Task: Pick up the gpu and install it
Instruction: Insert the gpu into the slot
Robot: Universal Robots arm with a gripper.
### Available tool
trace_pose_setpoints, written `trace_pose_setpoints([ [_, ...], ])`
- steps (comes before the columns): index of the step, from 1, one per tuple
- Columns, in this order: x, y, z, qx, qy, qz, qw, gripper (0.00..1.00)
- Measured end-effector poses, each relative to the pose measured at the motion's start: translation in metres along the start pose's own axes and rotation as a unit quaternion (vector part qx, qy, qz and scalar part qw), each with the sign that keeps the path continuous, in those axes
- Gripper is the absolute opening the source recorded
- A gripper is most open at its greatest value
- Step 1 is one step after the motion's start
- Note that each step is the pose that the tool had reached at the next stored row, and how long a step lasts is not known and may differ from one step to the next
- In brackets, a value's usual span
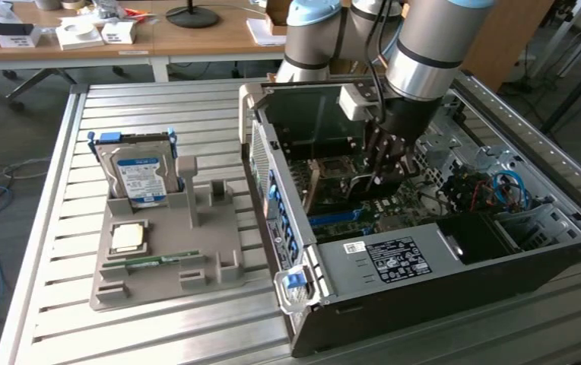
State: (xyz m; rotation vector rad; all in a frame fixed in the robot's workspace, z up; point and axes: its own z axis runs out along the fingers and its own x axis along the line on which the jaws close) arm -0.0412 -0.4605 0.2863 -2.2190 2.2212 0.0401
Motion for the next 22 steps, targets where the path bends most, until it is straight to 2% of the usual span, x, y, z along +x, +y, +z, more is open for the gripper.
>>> trace_pose_setpoints([
  [7,0.000,0.0030,0.0006,0.0002,-0.0003,0.000,1.0000,0.26],
  [15,0.000,0.0051,0.0071,0.0018,0.0000,0.000,1.0000,0.26],
  [22,0.000,0.0123,0.0086,0.0023,-0.0002,0.000,1.0000,0.26],
])
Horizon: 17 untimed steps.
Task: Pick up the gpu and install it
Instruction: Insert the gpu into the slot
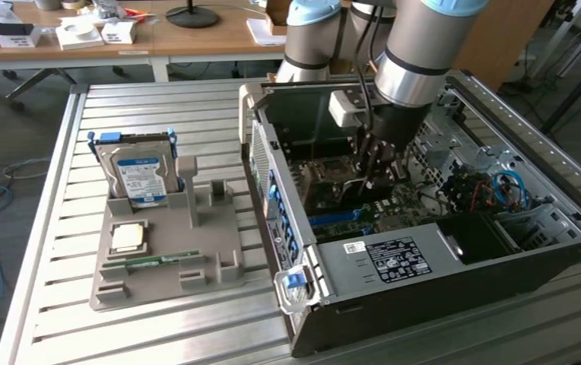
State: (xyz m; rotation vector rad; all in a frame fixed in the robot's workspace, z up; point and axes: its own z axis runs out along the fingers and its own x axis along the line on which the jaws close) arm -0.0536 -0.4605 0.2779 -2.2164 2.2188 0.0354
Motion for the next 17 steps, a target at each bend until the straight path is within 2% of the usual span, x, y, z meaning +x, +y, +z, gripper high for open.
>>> trace_pose_setpoints([
  [4,0.0001,0.0012,0.0046,0.0011,0.0000,0.000,1.0000,0.26],
  [17,0.0001,0.0078,0.0062,0.0015,0.0000,0.000,1.0000,0.26],
])
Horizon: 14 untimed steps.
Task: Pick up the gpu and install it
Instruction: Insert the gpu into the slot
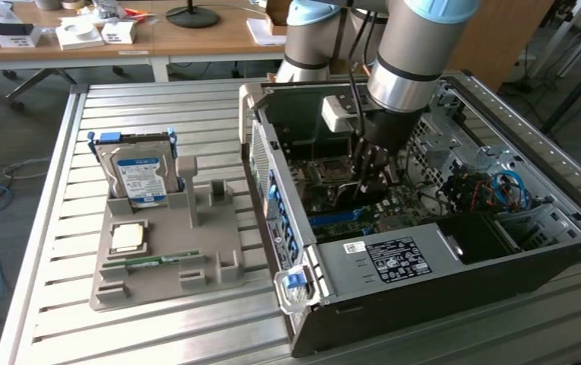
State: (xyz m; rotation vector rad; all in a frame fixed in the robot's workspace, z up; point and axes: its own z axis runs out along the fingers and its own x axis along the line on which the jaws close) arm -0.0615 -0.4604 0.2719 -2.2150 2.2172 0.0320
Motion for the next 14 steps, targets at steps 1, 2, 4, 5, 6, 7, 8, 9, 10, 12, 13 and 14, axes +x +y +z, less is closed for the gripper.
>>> trace_pose_setpoints([
  [1,0.0000,0.0004,0.0000,0.0000,0.0000,0.000,1.0000,0.26],
  [2,0.0000,0.0009,0.0000,0.0000,0.0000,0.000,1.0000,0.26],
  [4,0.0000,0.0017,0.0000,0.0000,0.0000,0.000,1.0000,0.26],
  [5,0.0000,0.0021,0.0000,0.0000,0.0000,0.000,1.0000,0.26],
  [6,0.0000,0.0023,0.0000,0.0000,0.0000,0.000,1.0000,0.26],
  [7,0.0001,0.0023,0.0000,0.0000,0.0001,0.000,1.0000,0.26],
  [8,0.0001,0.0024,0.0004,0.0000,0.0000,0.000,1.0000,0.26],
  [9,0.0001,0.0025,0.0010,0.0000,0.0000,0.000,1.0000,0.26],
  [10,0.0001,0.0027,0.0014,0.0000,0.0000,0.000,1.0000,0.26],
  [12,0.0001,0.0029,0.0017,-0.0001,0.0002,0.000,1.0000,0.26],
  [13,0.0001,0.0032,0.0017,-0.0001,0.0002,0.000,1.0000,0.26],
  [14,0.0001,0.0038,0.0019,0.0000,0.0000,0.000,1.0000,0.26],
])
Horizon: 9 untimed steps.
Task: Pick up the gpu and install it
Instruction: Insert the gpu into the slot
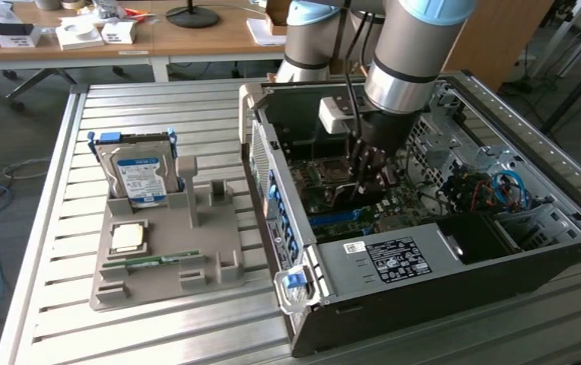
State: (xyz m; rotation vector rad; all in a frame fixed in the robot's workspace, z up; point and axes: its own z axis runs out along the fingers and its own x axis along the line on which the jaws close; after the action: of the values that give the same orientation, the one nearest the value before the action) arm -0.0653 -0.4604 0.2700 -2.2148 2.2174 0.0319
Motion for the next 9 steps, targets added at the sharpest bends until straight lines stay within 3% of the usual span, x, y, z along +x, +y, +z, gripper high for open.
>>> trace_pose_setpoints([
  [9,0.0000,0.0038,0.0001,0.0000,0.0000,0.000,1.0000,0.26],
])
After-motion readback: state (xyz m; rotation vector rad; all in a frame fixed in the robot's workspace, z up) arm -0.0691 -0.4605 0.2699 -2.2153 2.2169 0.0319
